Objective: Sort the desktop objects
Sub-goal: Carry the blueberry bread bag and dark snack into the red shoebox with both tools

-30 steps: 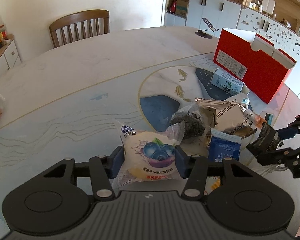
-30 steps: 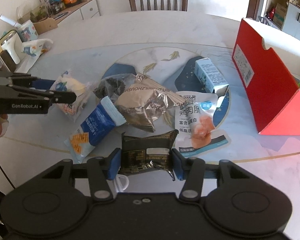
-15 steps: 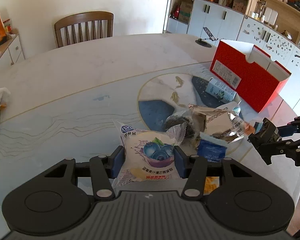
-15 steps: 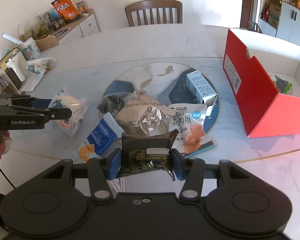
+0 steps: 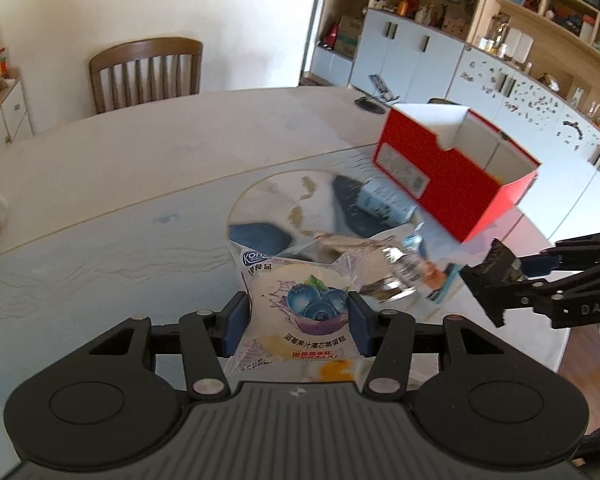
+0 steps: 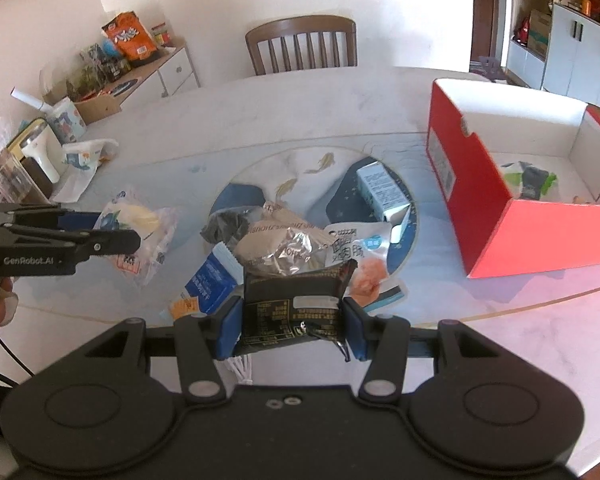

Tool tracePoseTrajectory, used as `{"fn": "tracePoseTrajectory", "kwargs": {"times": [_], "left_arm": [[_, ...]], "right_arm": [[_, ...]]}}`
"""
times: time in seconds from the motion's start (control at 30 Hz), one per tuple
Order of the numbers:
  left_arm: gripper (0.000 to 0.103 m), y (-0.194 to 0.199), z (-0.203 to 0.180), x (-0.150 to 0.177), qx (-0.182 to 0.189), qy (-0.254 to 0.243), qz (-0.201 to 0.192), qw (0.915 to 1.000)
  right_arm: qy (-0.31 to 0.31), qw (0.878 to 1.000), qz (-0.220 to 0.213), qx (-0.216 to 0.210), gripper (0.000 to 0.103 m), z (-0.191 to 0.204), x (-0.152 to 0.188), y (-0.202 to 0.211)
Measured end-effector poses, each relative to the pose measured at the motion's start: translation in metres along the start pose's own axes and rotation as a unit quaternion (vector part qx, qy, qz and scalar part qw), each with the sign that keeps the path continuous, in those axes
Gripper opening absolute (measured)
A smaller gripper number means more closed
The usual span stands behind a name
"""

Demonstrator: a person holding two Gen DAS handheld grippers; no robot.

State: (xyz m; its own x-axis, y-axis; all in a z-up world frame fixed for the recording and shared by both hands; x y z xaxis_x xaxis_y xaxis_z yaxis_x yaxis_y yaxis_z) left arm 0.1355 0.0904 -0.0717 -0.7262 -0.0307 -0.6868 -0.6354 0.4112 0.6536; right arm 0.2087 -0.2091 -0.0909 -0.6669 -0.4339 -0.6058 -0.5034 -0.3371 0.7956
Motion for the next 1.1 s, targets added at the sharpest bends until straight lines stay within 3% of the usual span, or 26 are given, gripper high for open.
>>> {"fn": "tracePoseTrajectory", "kwargs": {"times": [0.6,1.1], "left_arm": [[0.051,0.004,-0.081,-0.049,0.055,-0.044,-0.042,0.9966],[0.051,-0.049,-0.136,-0.089,0.086,-0.065,-0.045,0.9931]], "right_arm": [[-0.042,0.998,-0.045,0.008,0.051,-0.048,-0.016,0.042],[-0.057,0.996,-0.067,0.019,0.051,-0.114,-0.029,0.049]]}}
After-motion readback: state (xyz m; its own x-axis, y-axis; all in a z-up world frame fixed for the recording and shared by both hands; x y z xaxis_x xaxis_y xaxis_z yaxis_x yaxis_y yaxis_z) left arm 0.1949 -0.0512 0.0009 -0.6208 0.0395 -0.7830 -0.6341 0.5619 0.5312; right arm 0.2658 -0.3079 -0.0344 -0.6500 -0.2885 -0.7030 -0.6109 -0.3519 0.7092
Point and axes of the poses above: each gripper's, at about its wrist camera, not at the fingertips, and y roughly against the way its jaws point, z to its left, x to its underside, the point moved 3 cm from there along -y, roughly the way its jaws point, and after that the axes turned 14 degrees about x, right-handed, at the moved point
